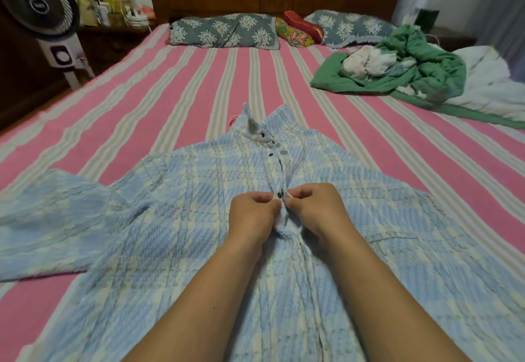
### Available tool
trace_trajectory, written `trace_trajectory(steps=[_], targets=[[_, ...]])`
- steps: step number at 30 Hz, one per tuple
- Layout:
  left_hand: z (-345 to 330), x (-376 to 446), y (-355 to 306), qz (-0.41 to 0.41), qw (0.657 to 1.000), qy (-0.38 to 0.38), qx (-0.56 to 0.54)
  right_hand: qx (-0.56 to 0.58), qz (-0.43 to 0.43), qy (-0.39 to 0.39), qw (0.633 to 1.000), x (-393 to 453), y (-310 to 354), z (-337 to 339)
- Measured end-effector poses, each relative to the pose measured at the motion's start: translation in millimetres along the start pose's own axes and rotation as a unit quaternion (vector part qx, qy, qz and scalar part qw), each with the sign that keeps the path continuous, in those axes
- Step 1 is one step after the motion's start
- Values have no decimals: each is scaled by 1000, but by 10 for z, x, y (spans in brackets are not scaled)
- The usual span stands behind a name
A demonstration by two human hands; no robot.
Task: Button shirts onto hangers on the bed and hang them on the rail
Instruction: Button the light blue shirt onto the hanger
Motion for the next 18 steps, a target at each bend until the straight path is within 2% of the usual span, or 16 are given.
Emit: trace_trajectory(steps=[4,9,12,18], targets=[[-19,5,29,-4,1000,-4,-25,19,-13,-1,1000,66,-57,0],[-27,24,58,1,999,0,-51,-16,1,-10,1000,44,-25,-2],[-56,24,83,-6,999,-10,-43,-120,39,-23,992,-19,45,52],[-32,62,100,2,999,-15,-32,-322,141,-61,934,-157,173,-76]])
Point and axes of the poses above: each hand's wrist, its own x-axis towards the middle knuckle, its own z-axis out of the back of the hand, y = z × x, the point moved 2 cm from there along x, towards the middle knuckle, and after that the axes turned 3 degrees about z, right-handed, at the moved point
